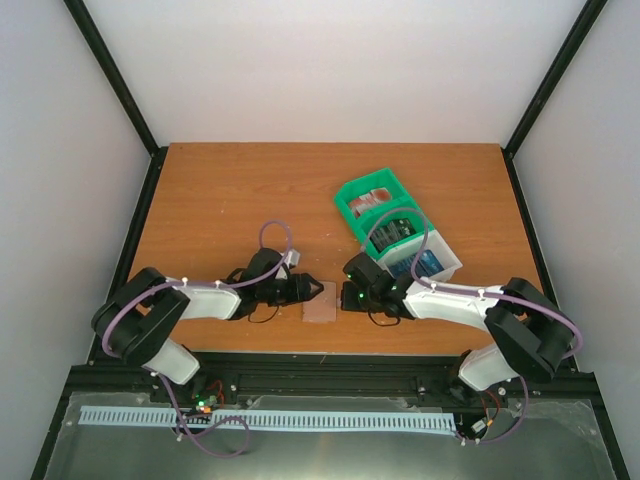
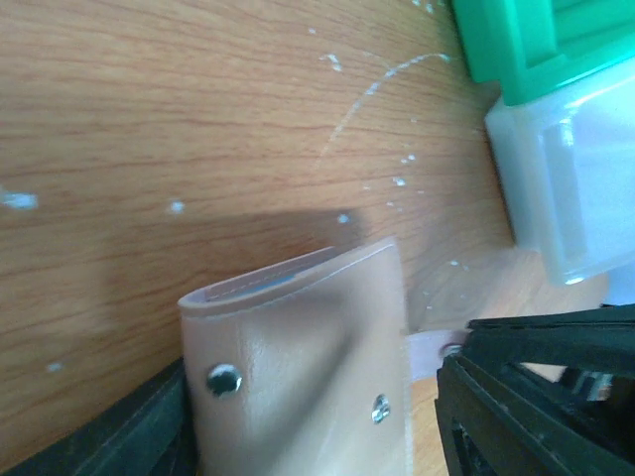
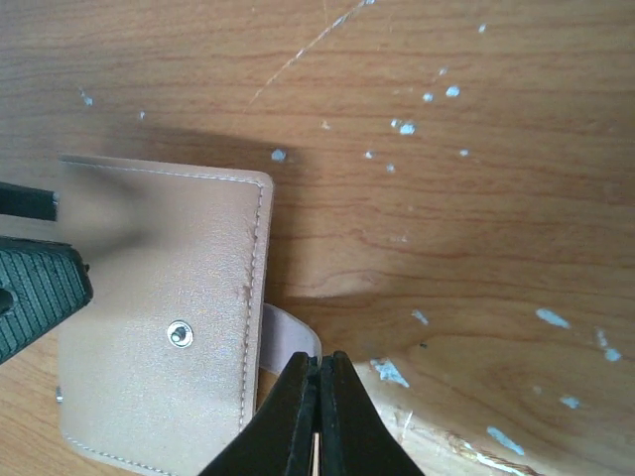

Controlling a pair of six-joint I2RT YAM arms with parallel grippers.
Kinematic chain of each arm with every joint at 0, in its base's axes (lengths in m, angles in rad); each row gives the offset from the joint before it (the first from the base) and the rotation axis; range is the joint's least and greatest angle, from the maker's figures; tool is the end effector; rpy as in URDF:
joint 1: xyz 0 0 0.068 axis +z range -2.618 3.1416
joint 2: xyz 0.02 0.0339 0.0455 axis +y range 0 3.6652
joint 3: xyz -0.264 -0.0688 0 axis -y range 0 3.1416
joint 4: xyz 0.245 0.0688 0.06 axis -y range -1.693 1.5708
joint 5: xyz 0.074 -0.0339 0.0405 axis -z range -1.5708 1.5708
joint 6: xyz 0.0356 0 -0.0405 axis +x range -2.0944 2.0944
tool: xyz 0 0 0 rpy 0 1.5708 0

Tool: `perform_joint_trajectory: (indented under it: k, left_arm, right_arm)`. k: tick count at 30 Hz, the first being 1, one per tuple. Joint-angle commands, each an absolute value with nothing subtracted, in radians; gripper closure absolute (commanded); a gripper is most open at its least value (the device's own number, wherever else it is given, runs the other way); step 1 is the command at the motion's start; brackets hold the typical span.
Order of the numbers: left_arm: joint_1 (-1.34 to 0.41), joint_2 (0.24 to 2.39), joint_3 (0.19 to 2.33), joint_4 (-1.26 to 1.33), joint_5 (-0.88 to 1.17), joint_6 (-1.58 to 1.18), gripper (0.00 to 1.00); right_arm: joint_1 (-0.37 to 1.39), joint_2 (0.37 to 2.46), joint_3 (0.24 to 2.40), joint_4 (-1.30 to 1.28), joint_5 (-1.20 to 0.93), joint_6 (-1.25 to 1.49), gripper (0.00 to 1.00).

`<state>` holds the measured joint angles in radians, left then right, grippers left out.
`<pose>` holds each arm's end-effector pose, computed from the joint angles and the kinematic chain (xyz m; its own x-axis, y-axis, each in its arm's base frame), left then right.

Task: Put the credit cards into the card holder
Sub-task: Close the card holder at the center of the board.

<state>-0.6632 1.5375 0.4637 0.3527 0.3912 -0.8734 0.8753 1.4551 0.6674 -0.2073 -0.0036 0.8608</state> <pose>0.1974 -0.1714 0.1200 -0.9434 -0.1622 -0.2894 0.1117 0.6662 -0.7374 0.1694 0.2032 0.1525 -0.9335 0.0650 -0.3526 -0.0937 0.9050 0.4149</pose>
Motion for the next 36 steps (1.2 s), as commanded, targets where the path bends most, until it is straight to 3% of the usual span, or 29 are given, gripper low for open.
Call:
perform_joint_trajectory:
  k: [1,10,19,36]
  left_arm:
    - [-0.666,1.479,0.479,0.172,0.286,-0.858,0.33]
    - [-0.666,1.396,0.422,0.099,0.301,-0.914,0.34]
    - [-0.666,1.413,0.433,0.117,0.357,-0.962,0.54]
    - [-0.667,1.471,0.392,0.169,0.369,-1.005,0.73]
  right_arm:
    - [0.865,1.427,0.712,-0.311,0.076,0.82,0.97]
    - [0.863,1.438,0.763,-0.359,0.063,0.77,0.97]
    - [0.876,1.509,0.86,-0.408,0.027,0.701,0.97]
    - [0.961,1.716,1.053,-0.509,0.084,0.687,0.97]
